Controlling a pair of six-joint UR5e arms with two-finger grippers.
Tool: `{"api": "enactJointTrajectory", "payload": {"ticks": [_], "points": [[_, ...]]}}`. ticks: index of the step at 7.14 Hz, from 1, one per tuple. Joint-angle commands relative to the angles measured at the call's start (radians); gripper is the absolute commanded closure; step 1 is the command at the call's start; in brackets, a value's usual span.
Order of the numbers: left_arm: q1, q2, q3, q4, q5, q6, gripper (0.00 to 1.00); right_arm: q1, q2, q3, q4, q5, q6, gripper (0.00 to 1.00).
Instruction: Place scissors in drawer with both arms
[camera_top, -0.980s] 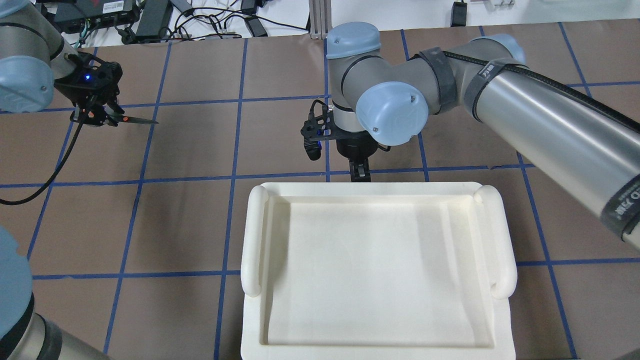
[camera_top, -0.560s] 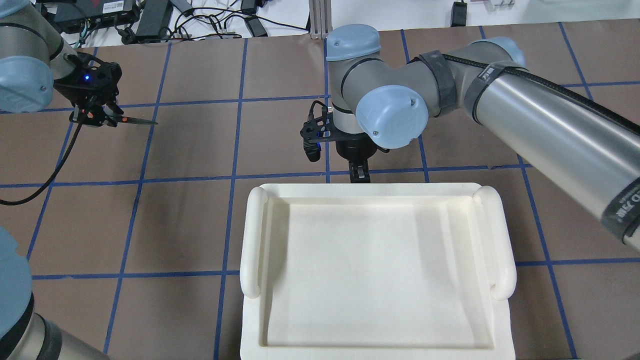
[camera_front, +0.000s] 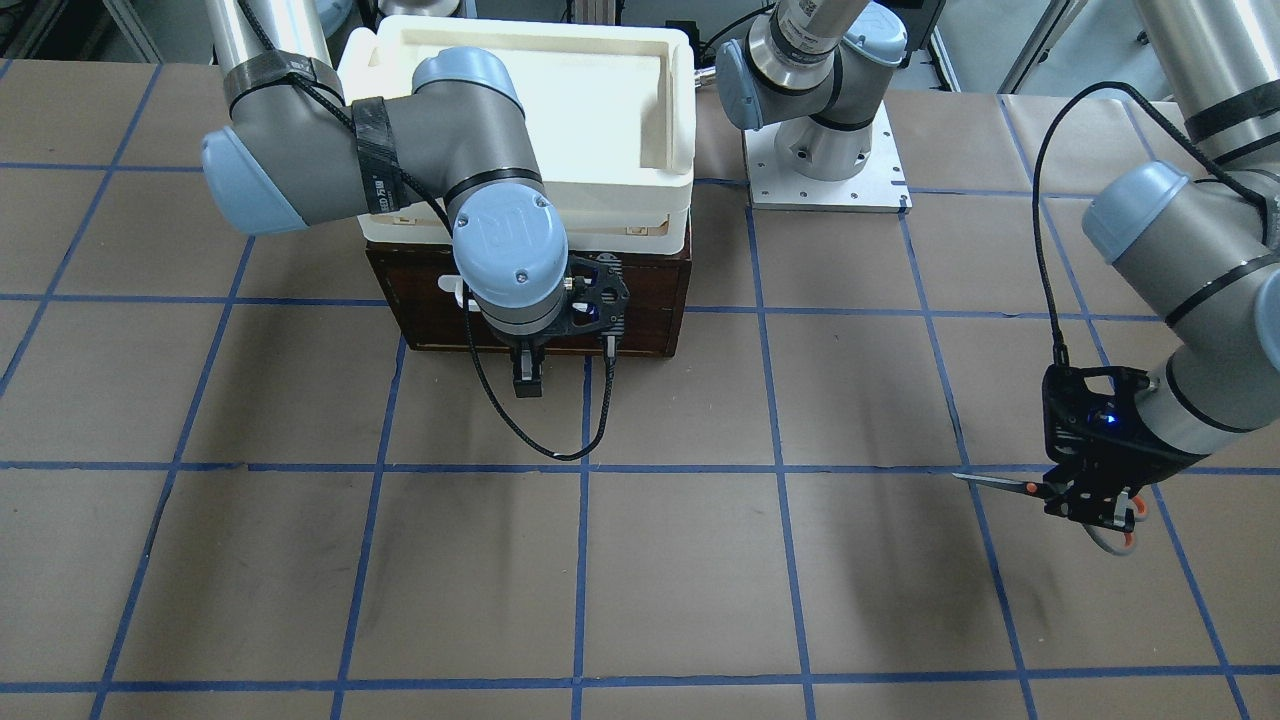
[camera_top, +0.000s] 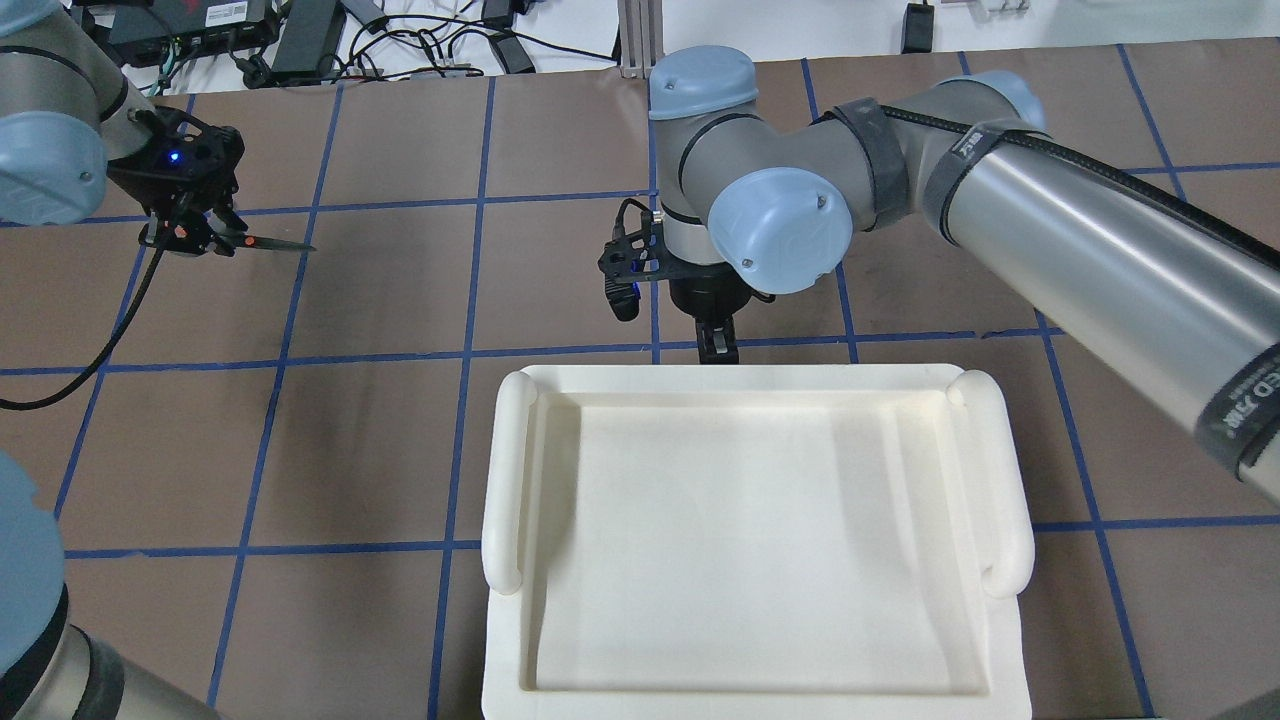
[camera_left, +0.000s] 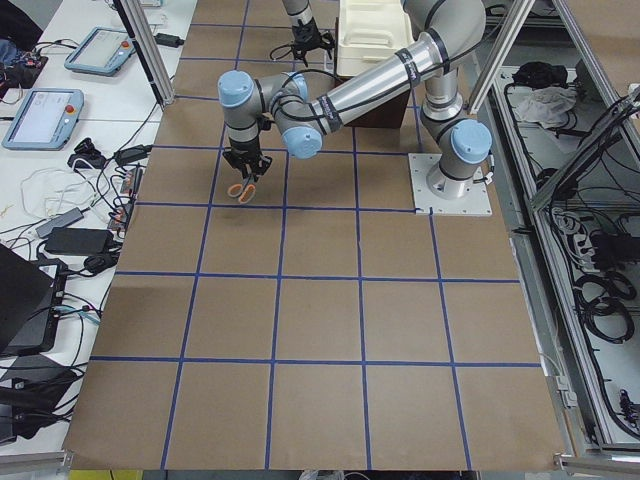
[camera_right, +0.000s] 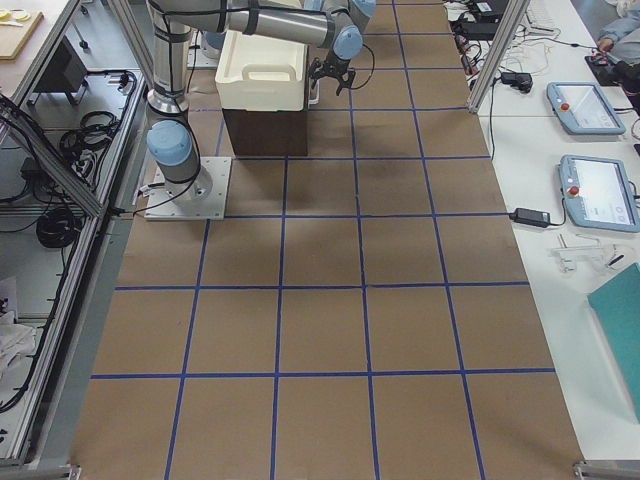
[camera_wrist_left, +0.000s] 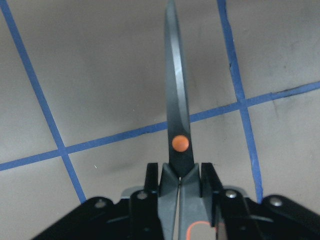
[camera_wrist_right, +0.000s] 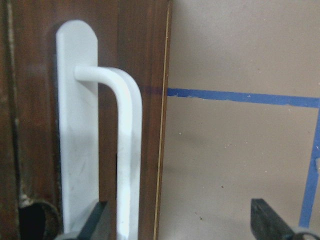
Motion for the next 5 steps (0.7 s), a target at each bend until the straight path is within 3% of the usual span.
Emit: {"api": "enactJointTrajectory", "payload": {"ticks": [1, 3, 5], "points": [[0.0, 0.0, 0.0, -0.005, 0.0, 0.0, 1.0, -0.001, 0.011, -0.002, -0.009, 0.002, -0.002, 0.0], [0.0, 0.0, 0.0, -0.005, 0.003, 0.0, 1.0, -0.005, 0.012, -0.004, -0.015, 0.002, -0.003, 0.0], [0.0, 0.0, 0.0, -0.006, 0.003, 0.0, 1.0, -0.008, 0.037, -0.068, -0.017, -0.001, -0.002, 0.0]]}}
